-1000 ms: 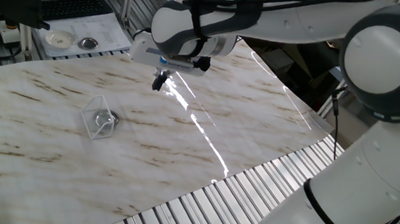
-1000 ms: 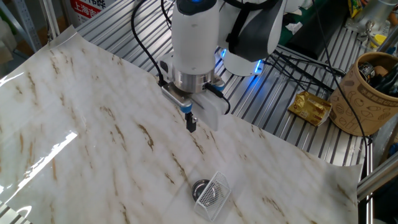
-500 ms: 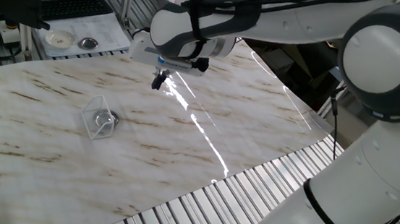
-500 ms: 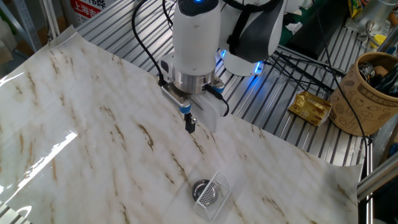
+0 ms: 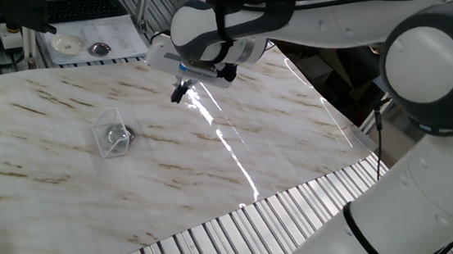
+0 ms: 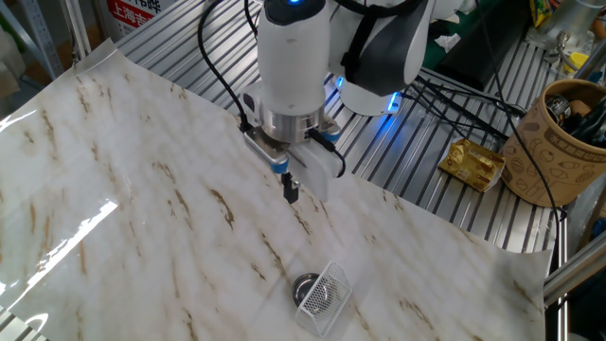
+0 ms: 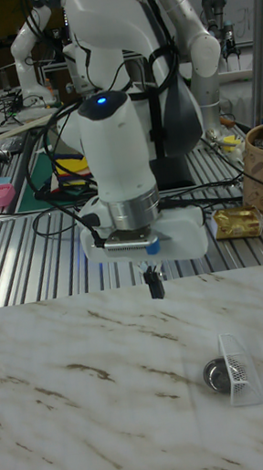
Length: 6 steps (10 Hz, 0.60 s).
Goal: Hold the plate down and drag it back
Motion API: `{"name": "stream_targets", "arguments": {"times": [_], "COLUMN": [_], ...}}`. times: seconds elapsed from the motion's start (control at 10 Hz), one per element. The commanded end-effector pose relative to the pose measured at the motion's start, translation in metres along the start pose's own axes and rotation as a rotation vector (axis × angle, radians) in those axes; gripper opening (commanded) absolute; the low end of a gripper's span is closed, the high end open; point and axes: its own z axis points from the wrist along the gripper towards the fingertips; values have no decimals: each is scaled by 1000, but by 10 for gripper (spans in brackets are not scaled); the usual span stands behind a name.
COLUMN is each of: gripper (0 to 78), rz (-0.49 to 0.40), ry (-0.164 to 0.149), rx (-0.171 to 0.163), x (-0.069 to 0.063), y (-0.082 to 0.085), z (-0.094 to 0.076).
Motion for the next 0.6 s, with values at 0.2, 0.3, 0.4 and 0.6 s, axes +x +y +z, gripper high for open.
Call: {"name": "stream_targets", "arguments": {"times": [0.2, 0.3, 0.4, 0.6], "gripper": [0, 0, 0, 0], "rz": [28, 22, 17, 15], "ry": [34, 34, 30, 26], "rx": [-53, -54, -55, -57], "x": [-4, -6, -8, -11], "y": [20, 25, 30, 38], "z": [29, 39, 50, 72]}}
